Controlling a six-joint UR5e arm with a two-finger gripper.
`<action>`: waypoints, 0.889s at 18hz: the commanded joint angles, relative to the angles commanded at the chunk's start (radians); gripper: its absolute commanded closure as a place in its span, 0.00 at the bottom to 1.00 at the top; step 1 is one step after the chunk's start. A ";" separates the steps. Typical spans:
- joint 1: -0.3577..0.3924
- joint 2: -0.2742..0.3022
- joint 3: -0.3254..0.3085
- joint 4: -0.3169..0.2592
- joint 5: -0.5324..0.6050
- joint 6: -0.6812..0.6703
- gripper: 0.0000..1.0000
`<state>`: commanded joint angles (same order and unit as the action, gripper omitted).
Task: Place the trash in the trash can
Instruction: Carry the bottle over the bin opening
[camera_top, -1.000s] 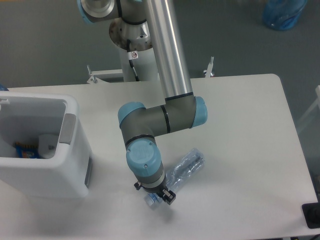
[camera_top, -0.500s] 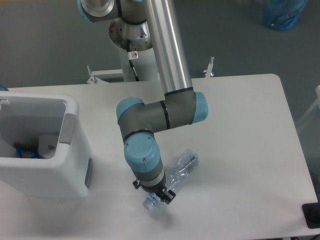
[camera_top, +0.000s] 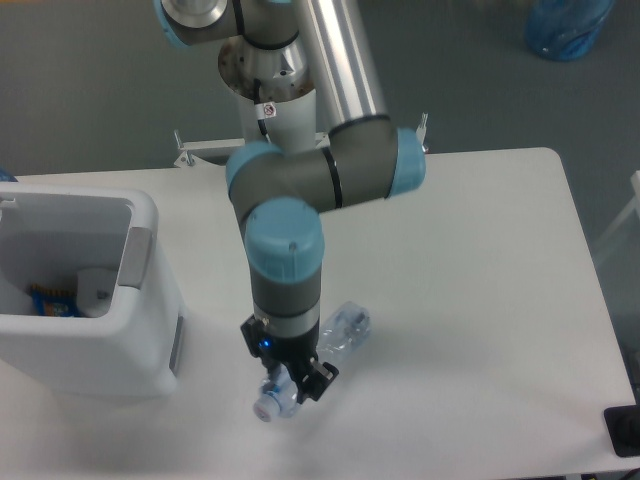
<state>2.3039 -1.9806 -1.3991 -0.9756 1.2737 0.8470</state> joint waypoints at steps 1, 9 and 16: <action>0.003 0.017 0.009 0.000 -0.058 -0.022 0.44; 0.068 0.060 0.110 0.002 -0.506 -0.244 0.44; 0.111 0.092 0.124 0.002 -0.796 -0.321 0.44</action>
<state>2.4145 -1.8883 -1.2747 -0.9741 0.4774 0.5262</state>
